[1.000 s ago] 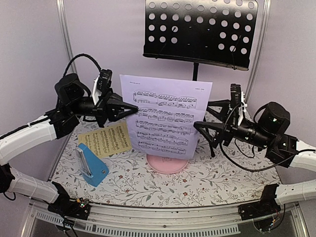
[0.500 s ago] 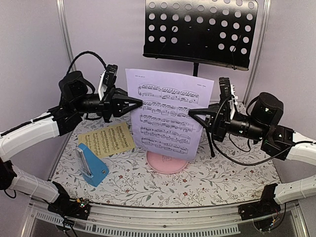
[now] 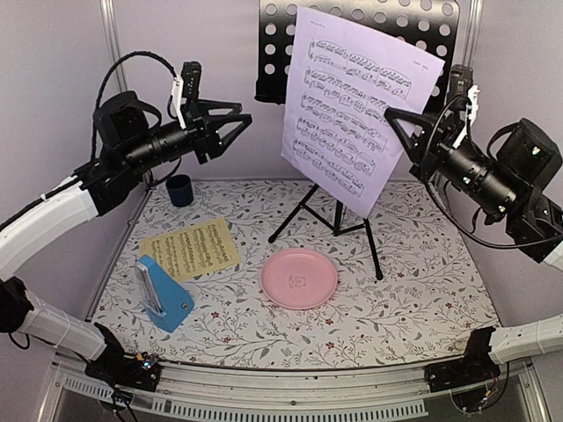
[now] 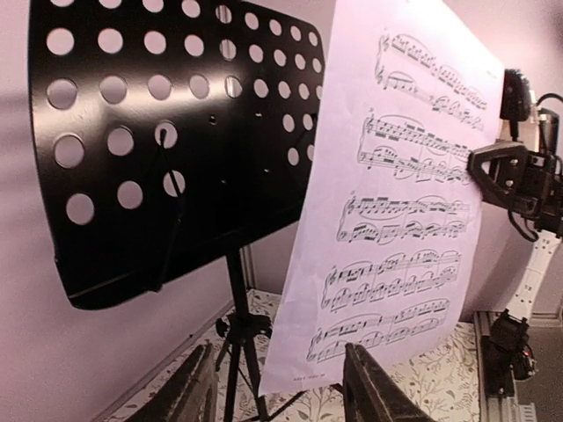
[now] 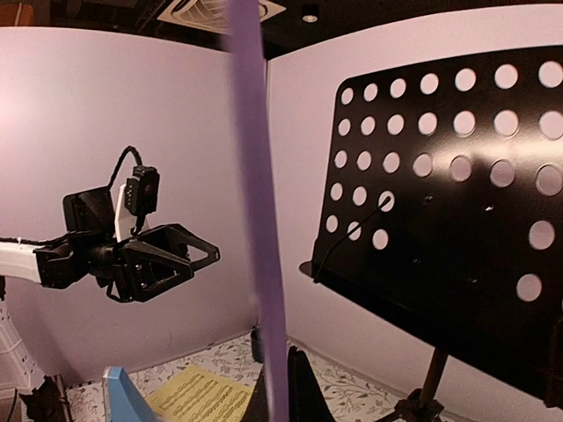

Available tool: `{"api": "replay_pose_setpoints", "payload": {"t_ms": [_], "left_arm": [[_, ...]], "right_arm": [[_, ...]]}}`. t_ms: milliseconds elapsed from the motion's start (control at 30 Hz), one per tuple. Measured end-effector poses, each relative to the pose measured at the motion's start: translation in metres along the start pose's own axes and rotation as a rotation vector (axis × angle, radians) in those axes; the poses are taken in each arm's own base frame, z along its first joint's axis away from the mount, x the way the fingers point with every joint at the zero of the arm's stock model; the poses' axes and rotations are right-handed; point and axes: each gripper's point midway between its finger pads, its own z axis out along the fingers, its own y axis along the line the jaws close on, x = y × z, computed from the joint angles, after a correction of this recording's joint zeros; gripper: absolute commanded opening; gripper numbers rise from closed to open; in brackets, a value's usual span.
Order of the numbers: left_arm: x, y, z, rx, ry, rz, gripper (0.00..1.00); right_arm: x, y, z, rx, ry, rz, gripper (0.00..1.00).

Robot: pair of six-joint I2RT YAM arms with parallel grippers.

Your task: Set up the instrument practice props

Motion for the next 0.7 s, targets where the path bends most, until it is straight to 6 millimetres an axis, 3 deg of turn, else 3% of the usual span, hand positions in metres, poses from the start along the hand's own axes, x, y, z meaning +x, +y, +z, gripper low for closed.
{"api": "replay_pose_setpoints", "payload": {"t_ms": [200,333,467,700], "left_arm": [[-0.049,0.044,0.028,-0.182,-0.061,0.074,0.49],[-0.063,0.068,0.053,-0.251,-0.065,0.103,0.48],[-0.061,0.085,0.081,-0.289,-0.04,0.124,0.44],[-0.041,0.096,0.124,-0.306,0.029,0.158,0.44]], "right_arm": [[-0.062,-0.034,-0.004,0.194,-0.103,-0.086,0.0],[-0.085,-0.054,-0.004,0.301,-0.143,-0.135,0.0],[-0.093,-0.076,0.001,0.398,-0.156,-0.192,0.0],[-0.099,-0.098,0.013,0.474,-0.162,-0.253,0.0]]}}
